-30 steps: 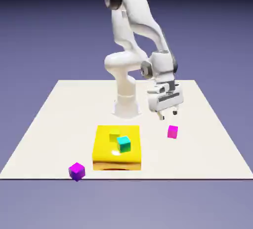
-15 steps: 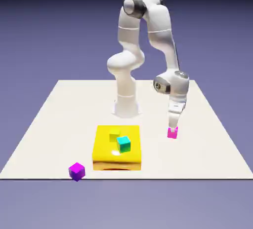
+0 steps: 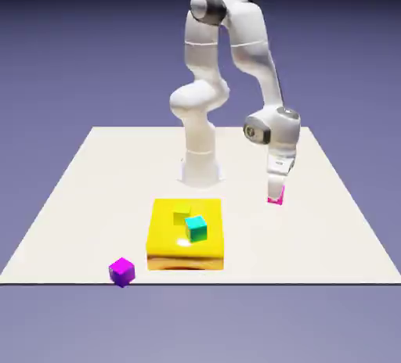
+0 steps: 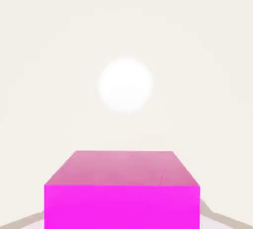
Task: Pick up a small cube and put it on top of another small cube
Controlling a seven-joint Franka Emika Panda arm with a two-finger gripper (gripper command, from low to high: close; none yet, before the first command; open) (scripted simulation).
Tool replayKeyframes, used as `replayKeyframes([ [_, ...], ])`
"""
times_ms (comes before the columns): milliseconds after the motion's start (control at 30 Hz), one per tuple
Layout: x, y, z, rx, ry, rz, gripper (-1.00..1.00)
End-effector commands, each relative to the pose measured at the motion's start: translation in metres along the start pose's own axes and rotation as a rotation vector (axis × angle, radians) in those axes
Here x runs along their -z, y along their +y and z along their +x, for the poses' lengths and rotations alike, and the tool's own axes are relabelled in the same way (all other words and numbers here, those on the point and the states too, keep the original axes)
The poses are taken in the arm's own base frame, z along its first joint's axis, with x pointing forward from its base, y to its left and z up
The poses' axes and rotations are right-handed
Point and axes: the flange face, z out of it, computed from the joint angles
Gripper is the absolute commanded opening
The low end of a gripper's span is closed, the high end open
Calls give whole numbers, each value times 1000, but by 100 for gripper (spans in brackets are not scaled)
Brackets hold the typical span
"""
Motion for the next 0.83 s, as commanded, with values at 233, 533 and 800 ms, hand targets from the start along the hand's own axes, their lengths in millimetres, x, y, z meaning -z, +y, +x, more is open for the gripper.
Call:
replayKeyframes([
  [233, 69, 160, 93, -68, 5, -1, -100],
  [533, 124, 342, 88, -137, -2, 6, -100],
  [800, 100, 342, 89, -136, -2, 7, 100],
])
